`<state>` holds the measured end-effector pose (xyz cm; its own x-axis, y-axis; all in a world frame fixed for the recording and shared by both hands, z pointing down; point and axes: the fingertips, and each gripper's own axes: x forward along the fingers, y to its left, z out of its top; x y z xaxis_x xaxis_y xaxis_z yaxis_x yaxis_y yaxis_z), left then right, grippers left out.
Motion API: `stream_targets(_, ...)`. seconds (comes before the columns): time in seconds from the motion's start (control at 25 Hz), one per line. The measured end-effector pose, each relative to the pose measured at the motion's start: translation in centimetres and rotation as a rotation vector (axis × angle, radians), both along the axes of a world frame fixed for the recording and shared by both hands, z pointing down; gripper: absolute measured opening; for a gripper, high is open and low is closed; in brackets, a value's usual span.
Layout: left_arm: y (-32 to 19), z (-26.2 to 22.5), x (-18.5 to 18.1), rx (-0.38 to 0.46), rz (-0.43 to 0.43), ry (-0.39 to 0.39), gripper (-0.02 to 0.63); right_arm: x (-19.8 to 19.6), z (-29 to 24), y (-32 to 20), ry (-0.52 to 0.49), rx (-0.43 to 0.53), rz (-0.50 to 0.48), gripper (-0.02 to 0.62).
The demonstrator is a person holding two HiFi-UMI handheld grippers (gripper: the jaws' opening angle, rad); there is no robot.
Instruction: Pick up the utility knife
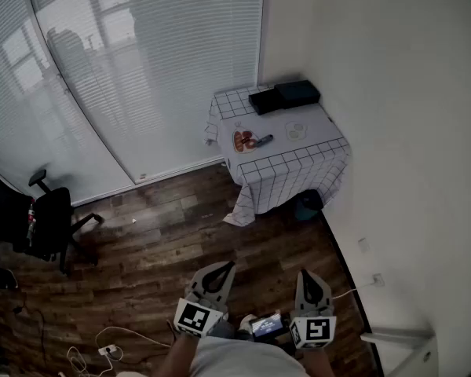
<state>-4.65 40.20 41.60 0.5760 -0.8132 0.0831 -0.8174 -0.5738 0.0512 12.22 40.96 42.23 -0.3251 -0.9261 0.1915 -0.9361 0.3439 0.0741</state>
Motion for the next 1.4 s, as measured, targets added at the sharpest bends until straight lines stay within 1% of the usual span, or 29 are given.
stream_targets(0.12, 1.2, 0.0, -1.1, 0.006, -0.043, -0.050, 0.006, -0.6, 0.6, 0.7, -0.008, -0.011, 0.027, 0.006)
stream_targets(0.2, 1.5, -0.6, -1.8, 0.009, -0.061, -0.056, 0.006, -0.6, 0.4, 1.1, -0.020, -0.003, 0.027, 0.006)
stream_targets(0.28, 1.6, -1.4, -2.1, 0.015, -0.069, -0.053, 0.006, -0.6, 0.1, 1.5, -0.032, 0.009, 0.019, 0.006)
stream_targets(0.48, 1.8, -2.6, -1.7, 0.055, -0.062, -0.097, 0.006, 0.3, 0.2, 1.9, -0.039, 0.003, 0.028, 0.006)
stream_targets(0.6, 1.5, -3.0, -1.5, 0.066, -0.062, -0.081, 0.006, 0.8, 0.0, 2.1, -0.041, 0.008, 0.029, 0.006)
stream_targets(0.72, 0.9, -3.4, -1.3, 0.061, -0.076, -0.037, 0.006, 1.0, 0.0, 2.0, -0.058, 0.001, 0.029, 0.006)
stream_targets(0.8, 0.0, -3.8, -1.0, 0.073, -0.079, -0.010, 0.006, 1.1, 0.0, 1.1, -0.061, 0.000, 0.032, 0.006)
stream_targets(0.92, -1.7, -3.8, -0.5, 0.071, -0.051, 0.001, 0.006, 0.8, 0.0, -0.9, -0.064, 0.000, 0.034, 0.006)
stream_targets(1.12, -6.2, -2.2, -1.6, 0.050, -0.053, 0.002, 0.006, 0.3, 0.7, -5.1, -0.070, -0.007, 0.034, 0.006)
stream_targets(1.32, -11.6, -2.5, -3.4, 0.058, -0.096, -0.012, 0.007, -0.9, 0.3, -10.5, -0.065, -0.006, 0.046, 0.006)
stream_targets(1.4, -13.5, -2.8, -3.7, 0.050, -0.090, -0.009, 0.006, -1.3, 0.0, -12.4, -0.068, 0.001, 0.049, 0.006)
